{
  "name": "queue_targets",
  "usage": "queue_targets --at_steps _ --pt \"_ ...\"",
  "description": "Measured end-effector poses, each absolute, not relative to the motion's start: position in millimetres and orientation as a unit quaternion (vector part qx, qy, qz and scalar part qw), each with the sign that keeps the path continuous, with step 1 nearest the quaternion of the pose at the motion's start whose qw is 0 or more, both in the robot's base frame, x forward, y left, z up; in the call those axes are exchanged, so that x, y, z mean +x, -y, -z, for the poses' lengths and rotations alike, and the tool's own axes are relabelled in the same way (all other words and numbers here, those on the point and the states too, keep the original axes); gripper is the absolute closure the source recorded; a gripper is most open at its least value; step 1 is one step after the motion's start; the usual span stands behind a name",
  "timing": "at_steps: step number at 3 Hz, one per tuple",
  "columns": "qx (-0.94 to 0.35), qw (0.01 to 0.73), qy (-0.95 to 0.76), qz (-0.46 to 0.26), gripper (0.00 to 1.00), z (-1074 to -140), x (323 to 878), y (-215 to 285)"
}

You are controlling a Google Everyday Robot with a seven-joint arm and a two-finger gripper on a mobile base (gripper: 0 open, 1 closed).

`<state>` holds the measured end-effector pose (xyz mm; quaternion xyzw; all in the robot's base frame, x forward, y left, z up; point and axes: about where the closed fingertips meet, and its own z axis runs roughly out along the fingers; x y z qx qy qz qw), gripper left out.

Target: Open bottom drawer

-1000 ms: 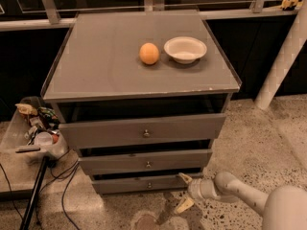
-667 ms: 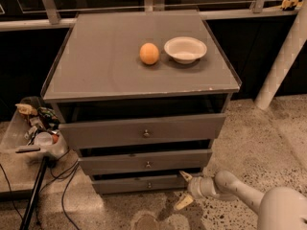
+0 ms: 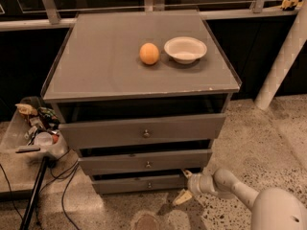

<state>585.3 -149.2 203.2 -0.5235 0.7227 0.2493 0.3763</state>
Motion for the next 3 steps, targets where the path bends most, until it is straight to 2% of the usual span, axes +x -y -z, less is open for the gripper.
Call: queue_targets --at_steps 3 --pt "-0.521 0.38 -0.726 -0.24 0.0 -175 603 141"
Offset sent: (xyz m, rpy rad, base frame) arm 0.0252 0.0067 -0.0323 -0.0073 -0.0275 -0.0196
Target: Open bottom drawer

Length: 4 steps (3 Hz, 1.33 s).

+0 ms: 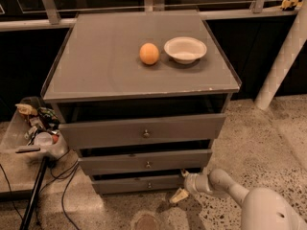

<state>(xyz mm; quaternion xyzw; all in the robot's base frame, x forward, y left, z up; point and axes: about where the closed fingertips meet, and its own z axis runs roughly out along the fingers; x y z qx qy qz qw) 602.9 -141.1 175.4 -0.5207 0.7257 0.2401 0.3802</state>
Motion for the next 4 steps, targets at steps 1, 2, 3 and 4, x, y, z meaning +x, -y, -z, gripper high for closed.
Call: queue_targets --at_steps 1,2,3,4 --pt "-0.521 0.38 -0.726 -0.24 0.19 -175.4 602.9 141.0" --pt "-0.521 0.38 -0.726 -0.24 0.42 -175.4 602.9 141.0" --pt "-0.521 0.38 -0.726 -0.24 0.65 -175.3 602.9 140.9" --pt "-0.521 0.38 -0.726 -0.24 0.89 -175.6 602.9 140.9"
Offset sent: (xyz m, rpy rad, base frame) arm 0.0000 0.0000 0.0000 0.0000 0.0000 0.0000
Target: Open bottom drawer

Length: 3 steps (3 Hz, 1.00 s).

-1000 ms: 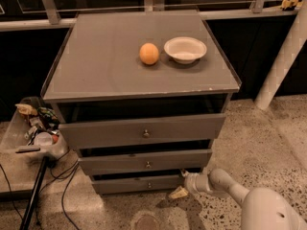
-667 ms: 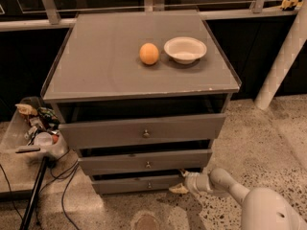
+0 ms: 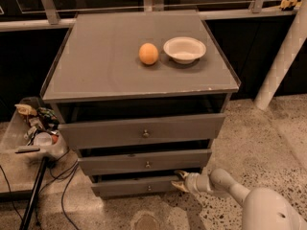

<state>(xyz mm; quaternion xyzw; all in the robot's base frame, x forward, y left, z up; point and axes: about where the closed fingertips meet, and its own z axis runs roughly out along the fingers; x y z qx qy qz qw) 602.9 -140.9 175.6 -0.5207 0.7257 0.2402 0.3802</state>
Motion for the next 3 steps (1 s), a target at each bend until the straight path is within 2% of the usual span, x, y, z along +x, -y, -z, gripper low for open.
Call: queue_targets --at_steps 1,3 --pt "-0.521 0.38 -0.726 -0.24 1.0 -183.2 603.1 141.0" --pt "-0.518 0.379 -0.728 -0.241 1.0 -186.4 596.7 144.4"
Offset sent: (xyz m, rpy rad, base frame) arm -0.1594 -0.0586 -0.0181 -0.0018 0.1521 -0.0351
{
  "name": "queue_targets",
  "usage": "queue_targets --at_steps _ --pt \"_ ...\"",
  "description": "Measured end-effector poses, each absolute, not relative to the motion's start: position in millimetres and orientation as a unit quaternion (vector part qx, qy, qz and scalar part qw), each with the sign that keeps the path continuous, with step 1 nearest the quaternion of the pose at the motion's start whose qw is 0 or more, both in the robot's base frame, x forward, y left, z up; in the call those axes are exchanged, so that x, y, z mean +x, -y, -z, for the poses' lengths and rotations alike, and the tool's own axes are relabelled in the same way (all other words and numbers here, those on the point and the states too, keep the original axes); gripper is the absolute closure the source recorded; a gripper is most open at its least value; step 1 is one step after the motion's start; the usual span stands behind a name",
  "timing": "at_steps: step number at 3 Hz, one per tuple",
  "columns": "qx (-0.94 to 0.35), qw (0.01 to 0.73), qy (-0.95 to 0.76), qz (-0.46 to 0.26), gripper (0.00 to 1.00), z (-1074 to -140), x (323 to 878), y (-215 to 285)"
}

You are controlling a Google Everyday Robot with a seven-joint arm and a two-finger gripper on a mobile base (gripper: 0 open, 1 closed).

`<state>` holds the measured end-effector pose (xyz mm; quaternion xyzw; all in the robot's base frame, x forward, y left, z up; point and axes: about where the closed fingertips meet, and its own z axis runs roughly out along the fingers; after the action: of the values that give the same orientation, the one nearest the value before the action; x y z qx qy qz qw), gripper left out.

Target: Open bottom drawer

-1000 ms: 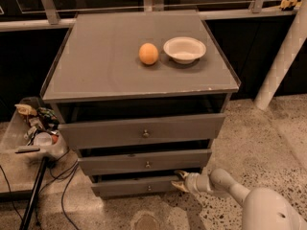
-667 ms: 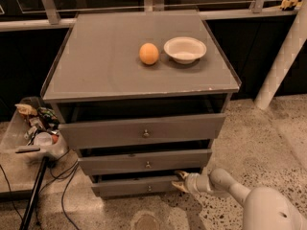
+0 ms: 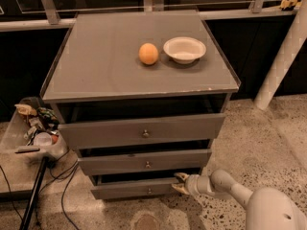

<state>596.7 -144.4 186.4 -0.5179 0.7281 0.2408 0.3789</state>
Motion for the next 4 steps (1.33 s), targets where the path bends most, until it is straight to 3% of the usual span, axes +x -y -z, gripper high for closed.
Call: queue_targets --at_steps 3,4 --pt "-0.506 0.378 -0.738 -0.238 1.0 -195 565 157" --pt "-0.506 0.378 -0.738 -0.238 0.81 -195 565 157"
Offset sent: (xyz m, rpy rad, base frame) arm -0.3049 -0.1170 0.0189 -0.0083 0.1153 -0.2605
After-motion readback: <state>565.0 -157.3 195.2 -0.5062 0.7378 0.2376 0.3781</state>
